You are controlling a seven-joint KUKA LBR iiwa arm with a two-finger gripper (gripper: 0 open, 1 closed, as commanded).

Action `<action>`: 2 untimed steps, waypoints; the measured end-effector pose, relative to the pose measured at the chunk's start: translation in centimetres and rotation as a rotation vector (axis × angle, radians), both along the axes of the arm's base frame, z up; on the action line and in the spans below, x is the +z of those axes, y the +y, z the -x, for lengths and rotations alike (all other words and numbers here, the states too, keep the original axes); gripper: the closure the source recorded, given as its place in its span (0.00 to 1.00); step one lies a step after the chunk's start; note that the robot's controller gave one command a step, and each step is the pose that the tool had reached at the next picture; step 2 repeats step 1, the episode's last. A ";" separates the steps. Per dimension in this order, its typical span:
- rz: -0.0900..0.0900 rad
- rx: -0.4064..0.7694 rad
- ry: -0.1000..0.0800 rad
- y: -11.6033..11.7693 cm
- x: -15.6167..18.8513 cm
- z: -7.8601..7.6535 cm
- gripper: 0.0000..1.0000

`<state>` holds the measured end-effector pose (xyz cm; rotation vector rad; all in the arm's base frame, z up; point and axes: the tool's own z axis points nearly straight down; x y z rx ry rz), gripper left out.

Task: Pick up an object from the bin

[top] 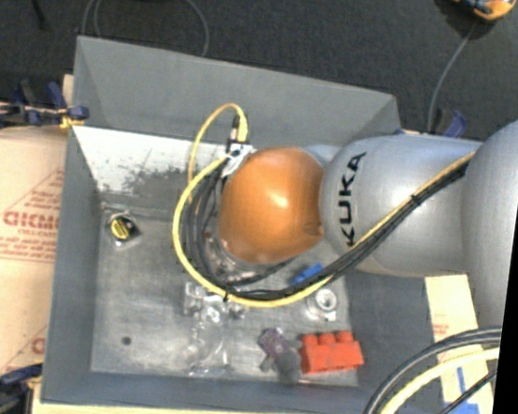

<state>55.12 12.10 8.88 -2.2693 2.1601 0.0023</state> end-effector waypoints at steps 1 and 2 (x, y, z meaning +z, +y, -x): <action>0.004 0.013 -0.003 -0.1 13.3 -0.1 1.00; 0.004 0.013 -0.003 -0.1 13.3 -0.1 1.00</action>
Offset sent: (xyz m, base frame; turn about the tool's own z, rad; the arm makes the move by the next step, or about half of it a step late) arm -0.0006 -0.0013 0.1294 -0.0167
